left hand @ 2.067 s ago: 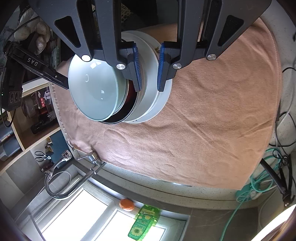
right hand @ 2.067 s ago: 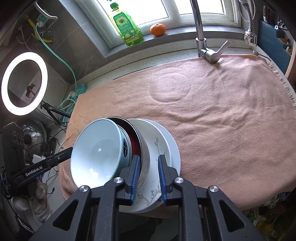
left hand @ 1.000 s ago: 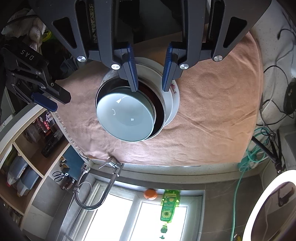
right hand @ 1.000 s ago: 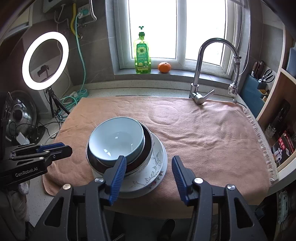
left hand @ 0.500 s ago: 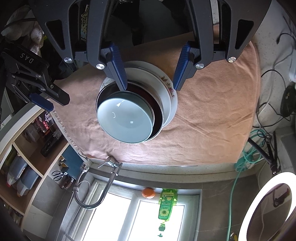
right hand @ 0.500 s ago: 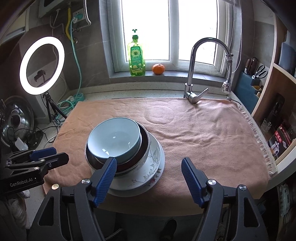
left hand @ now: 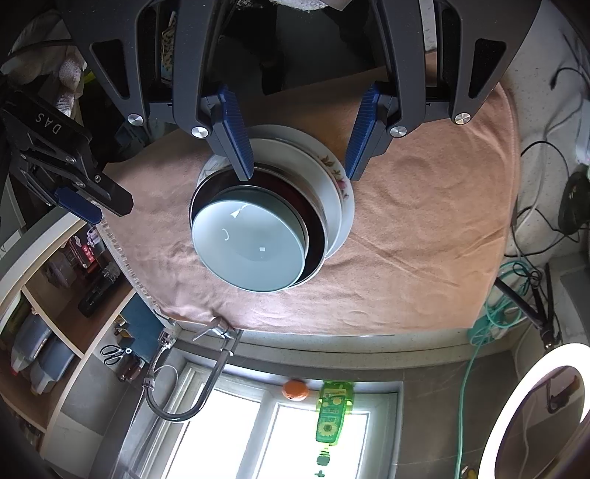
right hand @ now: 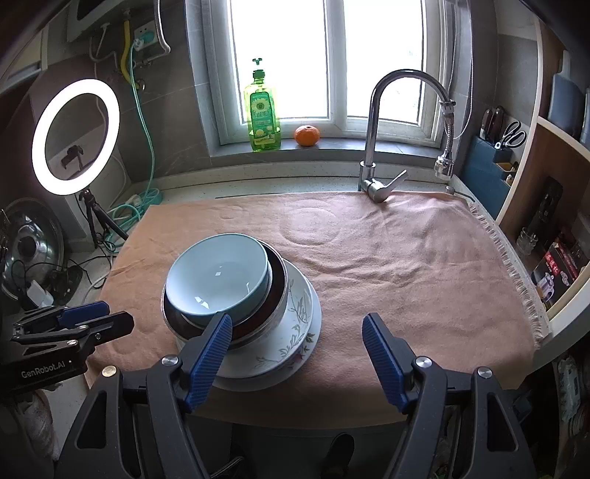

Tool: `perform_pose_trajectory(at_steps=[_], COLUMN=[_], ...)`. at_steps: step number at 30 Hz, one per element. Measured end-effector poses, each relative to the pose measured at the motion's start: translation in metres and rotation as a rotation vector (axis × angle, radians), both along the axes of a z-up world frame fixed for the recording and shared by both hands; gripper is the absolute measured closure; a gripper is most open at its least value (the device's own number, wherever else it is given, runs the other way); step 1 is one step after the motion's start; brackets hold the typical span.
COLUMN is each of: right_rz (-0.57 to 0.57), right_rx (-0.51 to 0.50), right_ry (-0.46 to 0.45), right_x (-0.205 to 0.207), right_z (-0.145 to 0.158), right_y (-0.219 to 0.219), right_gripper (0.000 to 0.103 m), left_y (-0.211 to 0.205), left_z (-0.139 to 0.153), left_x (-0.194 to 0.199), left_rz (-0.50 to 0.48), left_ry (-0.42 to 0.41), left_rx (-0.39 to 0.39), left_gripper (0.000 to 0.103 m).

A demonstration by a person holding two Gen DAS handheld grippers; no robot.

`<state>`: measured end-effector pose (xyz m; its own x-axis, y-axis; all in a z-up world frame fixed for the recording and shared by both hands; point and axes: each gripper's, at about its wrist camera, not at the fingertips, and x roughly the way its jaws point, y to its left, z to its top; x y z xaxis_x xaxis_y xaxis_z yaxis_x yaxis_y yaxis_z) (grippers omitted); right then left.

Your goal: Organize plates and bowls

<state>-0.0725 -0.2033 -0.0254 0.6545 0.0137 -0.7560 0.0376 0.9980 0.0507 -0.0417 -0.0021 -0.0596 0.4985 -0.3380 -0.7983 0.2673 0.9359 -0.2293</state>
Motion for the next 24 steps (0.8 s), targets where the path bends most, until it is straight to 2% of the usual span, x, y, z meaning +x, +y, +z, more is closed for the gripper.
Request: perform_pose_trajectory(at_steps=[10,24], right_rz=[-0.015,-0.009], right_rx=[0.006,0.0], right_ry=[-0.003,0.005], right_x=[0.0011,0.0038], right_z=[0.0002,-0.0027], right_y=[-0.0037,-0.003], right_gripper=[0.033,0.033], left_y=[0.0016,-0.0019], left_z=[-0.0002,-0.0025], left_x=[0.0015,0.0039], left_rz=[0.016,-0.011], left_ry=[0.006,0.03], left_rx=[0.001,-0.011], left_gripper=[0.052,0.052])
